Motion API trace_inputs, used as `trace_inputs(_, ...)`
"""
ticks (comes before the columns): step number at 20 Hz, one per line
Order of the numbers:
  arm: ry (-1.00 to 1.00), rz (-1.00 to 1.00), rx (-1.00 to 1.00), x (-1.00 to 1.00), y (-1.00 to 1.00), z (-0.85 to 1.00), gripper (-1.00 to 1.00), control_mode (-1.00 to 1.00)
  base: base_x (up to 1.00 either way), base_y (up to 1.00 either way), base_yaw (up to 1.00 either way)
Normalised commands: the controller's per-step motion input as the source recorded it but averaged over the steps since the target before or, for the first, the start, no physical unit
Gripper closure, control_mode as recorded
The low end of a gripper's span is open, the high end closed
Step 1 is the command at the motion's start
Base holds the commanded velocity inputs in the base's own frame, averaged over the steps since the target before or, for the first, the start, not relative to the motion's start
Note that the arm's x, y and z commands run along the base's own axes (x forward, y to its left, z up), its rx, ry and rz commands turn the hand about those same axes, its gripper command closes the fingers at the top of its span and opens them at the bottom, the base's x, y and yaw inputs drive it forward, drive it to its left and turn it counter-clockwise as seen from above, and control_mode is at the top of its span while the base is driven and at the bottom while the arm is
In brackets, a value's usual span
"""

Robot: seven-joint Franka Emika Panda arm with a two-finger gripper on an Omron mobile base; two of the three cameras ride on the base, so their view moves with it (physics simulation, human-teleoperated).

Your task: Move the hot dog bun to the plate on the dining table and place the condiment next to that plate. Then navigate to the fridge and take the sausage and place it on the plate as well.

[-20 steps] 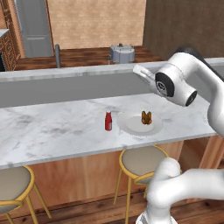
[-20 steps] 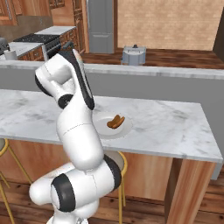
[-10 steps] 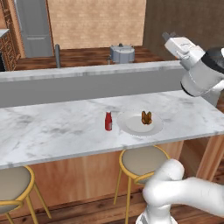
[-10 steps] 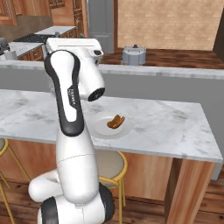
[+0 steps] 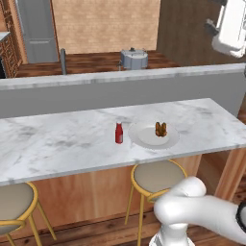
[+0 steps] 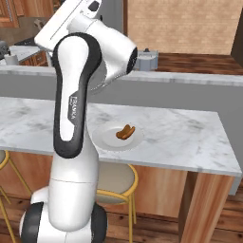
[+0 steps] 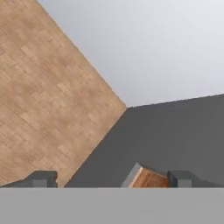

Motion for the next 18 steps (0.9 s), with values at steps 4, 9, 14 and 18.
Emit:
trace_inputs(4,-0.73,-0.14,-1.00,0.00,1.00,-0.38,-1.00,-1.00,0.00,0.00,0.00)
trace_inputs(9,-0.38,-0.15,-0.99,0.21,0.69,-0.70,-1.00,-1.00,0.00,0.00,0.00)
trace_inputs(14,-0.33,-0.12,-0.79,0.34,-0.09,-1.00,-1.00,-1.00,0.00,0.00,0.00)
trace_inputs(18,-0.21,-0.05,-0.52,-0.11,-0.46,-0.99,-1.00,-1.00,0.00,0.00,0.00)
